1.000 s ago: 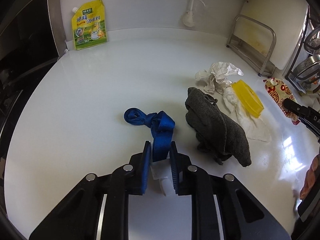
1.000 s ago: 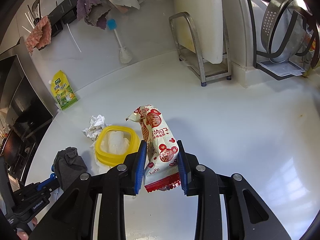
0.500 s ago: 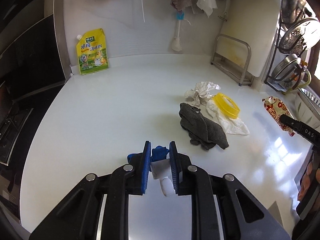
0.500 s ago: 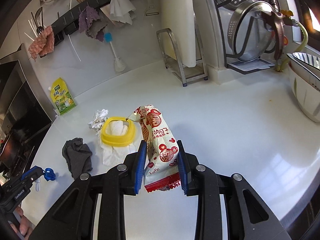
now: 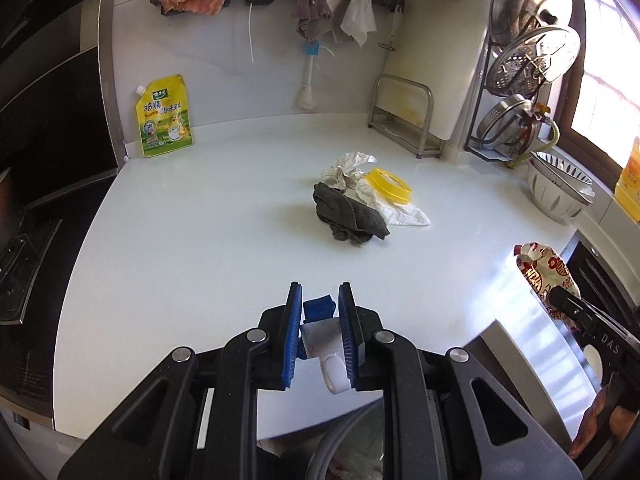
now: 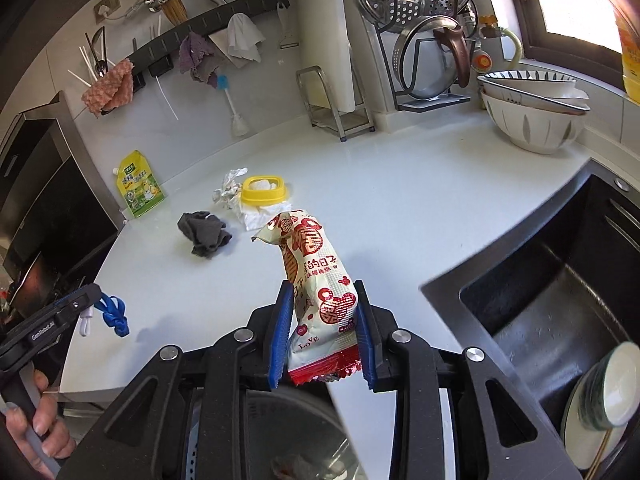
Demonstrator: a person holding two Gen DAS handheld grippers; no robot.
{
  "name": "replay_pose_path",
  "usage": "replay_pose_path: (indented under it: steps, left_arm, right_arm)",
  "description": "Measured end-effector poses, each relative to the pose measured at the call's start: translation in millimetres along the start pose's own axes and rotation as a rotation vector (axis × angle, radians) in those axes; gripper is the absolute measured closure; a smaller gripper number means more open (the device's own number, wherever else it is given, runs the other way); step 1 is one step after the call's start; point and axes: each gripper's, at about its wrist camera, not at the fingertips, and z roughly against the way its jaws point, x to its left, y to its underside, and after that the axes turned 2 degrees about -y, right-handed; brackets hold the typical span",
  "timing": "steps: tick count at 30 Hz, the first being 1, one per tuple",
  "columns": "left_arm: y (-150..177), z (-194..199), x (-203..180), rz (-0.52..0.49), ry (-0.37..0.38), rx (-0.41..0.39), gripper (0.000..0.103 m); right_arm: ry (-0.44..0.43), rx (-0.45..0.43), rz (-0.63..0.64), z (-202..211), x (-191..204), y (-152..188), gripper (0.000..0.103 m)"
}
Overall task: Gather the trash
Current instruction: 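Carry the blue strap and snack wrapper over the grey basket with both tools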
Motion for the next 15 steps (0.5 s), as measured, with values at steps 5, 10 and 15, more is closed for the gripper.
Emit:
replay_pose_path:
  steps: [5,10,15]
  left_arm:
    - [22,20,-7,-0.03,0.036,-0.001,0.084]
    - [41,34,-14,-0.059,0.071,-0.001,0.084]
    - [64,40,-20,-0.092,0.113,0.018,0.084]
  right_arm:
    - [-0.002,-0.007,-0.018,32,16,36,0.074]
    - [-0.001,-0.022,-0.026,58,26,62,0.074]
    - [0.01,-0.03,-0.033,74,31,87,0.074]
